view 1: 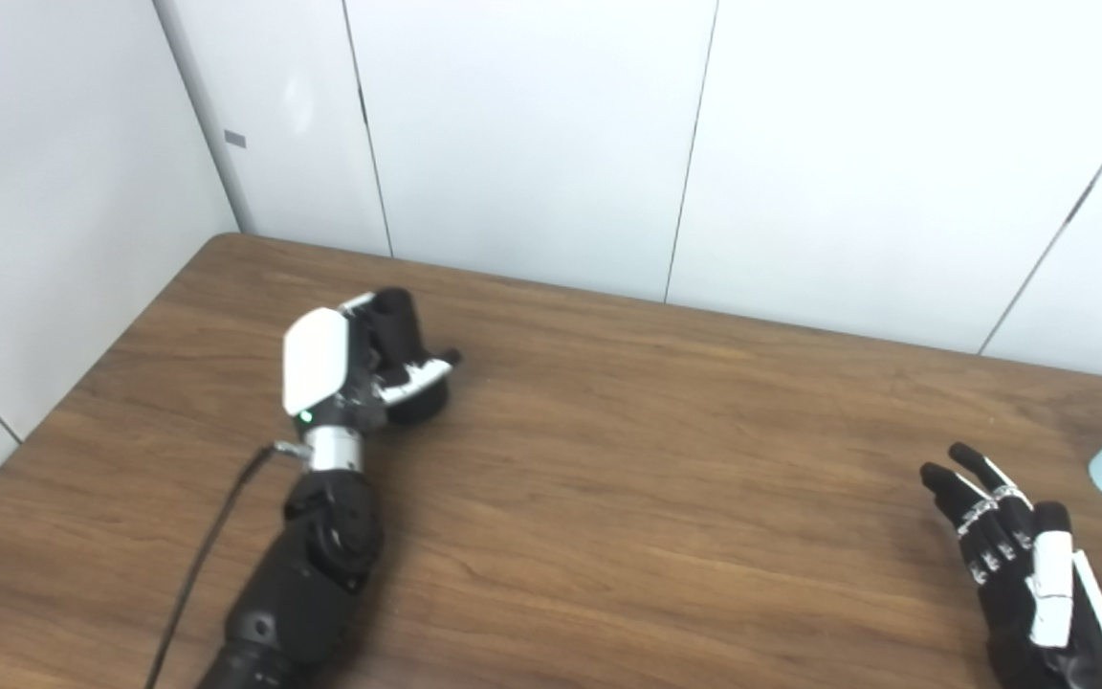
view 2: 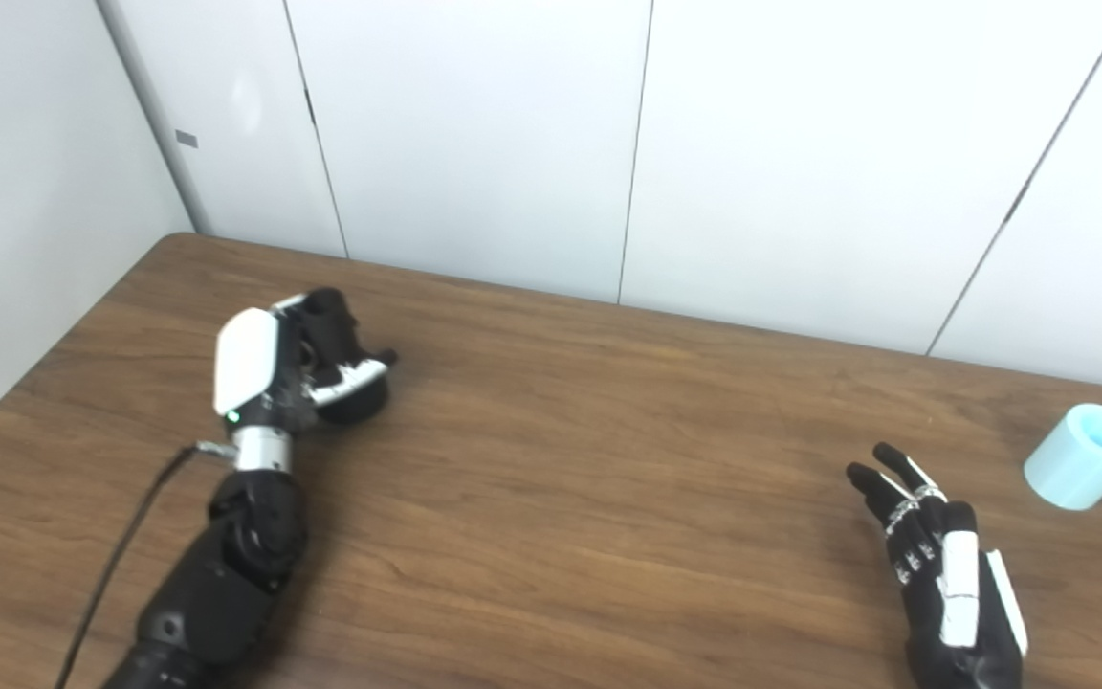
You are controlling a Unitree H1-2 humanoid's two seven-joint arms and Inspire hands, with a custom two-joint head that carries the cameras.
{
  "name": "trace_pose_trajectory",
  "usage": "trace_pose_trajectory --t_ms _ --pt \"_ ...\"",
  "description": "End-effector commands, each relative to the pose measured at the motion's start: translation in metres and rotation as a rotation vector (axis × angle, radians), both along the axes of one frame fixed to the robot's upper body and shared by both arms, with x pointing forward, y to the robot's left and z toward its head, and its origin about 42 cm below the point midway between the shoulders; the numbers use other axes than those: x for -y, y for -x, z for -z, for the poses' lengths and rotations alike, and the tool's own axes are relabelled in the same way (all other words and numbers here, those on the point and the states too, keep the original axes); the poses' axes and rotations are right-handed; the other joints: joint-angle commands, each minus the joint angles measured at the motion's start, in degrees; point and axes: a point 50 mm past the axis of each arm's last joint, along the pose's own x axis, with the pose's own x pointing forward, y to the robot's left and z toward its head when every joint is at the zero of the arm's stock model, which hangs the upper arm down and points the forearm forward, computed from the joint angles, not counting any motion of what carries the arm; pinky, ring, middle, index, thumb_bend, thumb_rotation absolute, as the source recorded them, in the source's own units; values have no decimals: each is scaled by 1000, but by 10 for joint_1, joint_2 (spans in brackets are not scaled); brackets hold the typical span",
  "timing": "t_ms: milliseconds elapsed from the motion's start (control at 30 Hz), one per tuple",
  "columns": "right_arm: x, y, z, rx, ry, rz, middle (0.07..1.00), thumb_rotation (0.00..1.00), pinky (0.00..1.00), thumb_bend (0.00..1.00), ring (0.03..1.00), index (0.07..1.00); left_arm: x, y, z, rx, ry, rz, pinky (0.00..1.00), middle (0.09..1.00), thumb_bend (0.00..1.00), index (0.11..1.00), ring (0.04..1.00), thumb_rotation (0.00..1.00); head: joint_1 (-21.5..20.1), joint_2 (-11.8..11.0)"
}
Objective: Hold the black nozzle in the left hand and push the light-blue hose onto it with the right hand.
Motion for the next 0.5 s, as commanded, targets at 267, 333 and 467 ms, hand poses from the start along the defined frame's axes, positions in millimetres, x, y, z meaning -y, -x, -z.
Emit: trace_pose_trajectory --t_ms 267,333,467 --pt "-5 14 33 -106 -31 40 777 1000 906 525 855 818 46 25 16 33 66 69 433 472 506 495 461 0 -41 6" --pt "-8 14 31 -103 -30 44 767 1000 882 519 839 820 57 31 16 29 79 87 459 476 506 490 477 0 -50 8" --pt "-17 13 26 -85 -14 43 757 1000 844 484 818 817 78 42 14 22 100 128 450 475 506 493 474 0 -78 13"
